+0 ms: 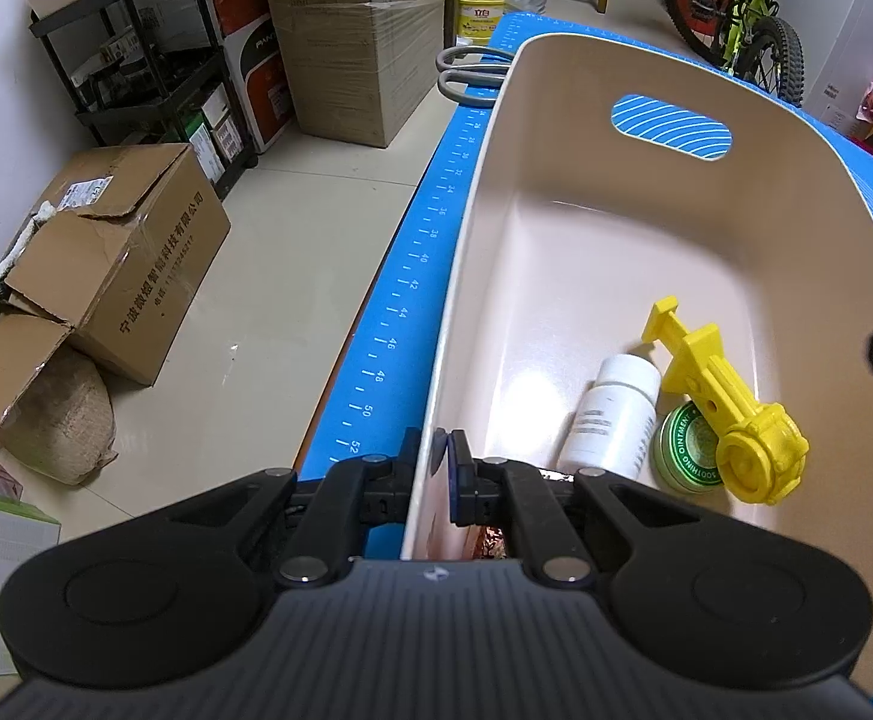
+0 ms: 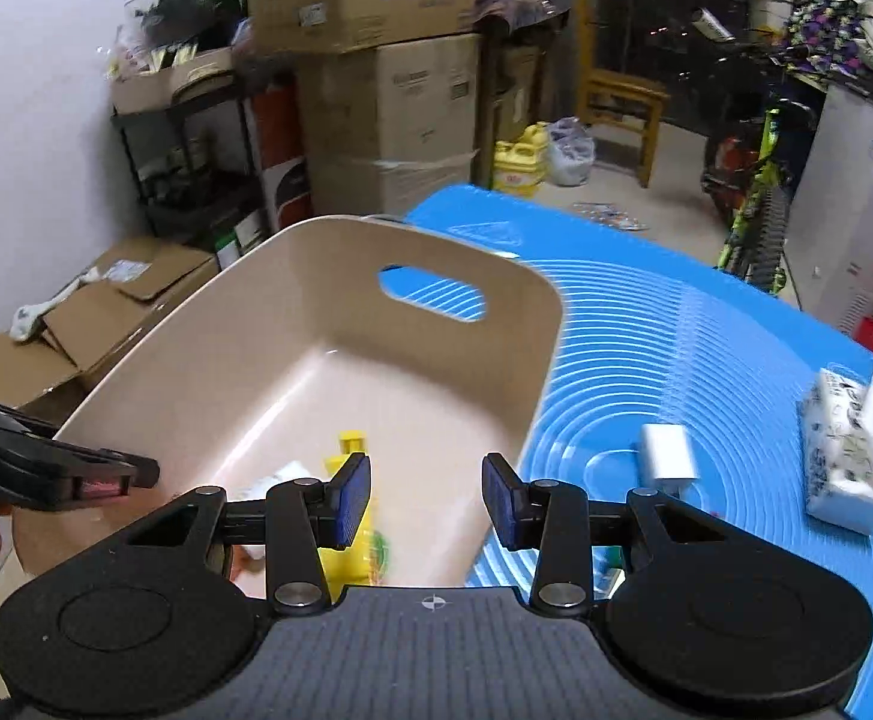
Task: Organize rigid objects
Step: 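Move the right gripper back to the mat and grasp the red toy figure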
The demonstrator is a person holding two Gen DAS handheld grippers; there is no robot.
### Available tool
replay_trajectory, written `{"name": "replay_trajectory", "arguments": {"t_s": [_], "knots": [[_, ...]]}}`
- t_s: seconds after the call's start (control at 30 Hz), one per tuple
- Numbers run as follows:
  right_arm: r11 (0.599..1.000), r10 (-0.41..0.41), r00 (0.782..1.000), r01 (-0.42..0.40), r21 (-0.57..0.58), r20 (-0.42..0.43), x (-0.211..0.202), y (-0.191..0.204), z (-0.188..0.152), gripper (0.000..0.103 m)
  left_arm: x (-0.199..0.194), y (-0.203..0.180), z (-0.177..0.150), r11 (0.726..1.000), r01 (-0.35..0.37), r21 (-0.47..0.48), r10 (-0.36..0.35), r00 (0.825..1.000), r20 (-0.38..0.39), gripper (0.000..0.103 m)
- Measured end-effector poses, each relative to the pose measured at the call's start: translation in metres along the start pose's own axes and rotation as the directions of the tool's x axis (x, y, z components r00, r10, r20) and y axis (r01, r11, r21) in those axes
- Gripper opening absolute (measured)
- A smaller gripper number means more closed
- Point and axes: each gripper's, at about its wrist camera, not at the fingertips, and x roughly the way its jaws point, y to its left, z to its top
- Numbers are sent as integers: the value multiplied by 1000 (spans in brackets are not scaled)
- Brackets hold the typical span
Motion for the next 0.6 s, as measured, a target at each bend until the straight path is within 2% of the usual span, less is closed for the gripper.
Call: {"name": "replay_trajectory", "arguments": {"t_s": [0.07,0.27,0.6], "knots": [[998,-60,998,60,5,6,-6,-8,-1,64,1,0,-1,1000,-3,-2,3,1000,-2,10],[988,-127,992,124,89,23,-23,-51,-7,64,0,0,0,1000,-3,-2,3,1000,-1,10],[965,-215,976,216,146,-20,-19,-100,-27,64,0,0,0,1000,-4,-1,4,1000,0,10]]}}
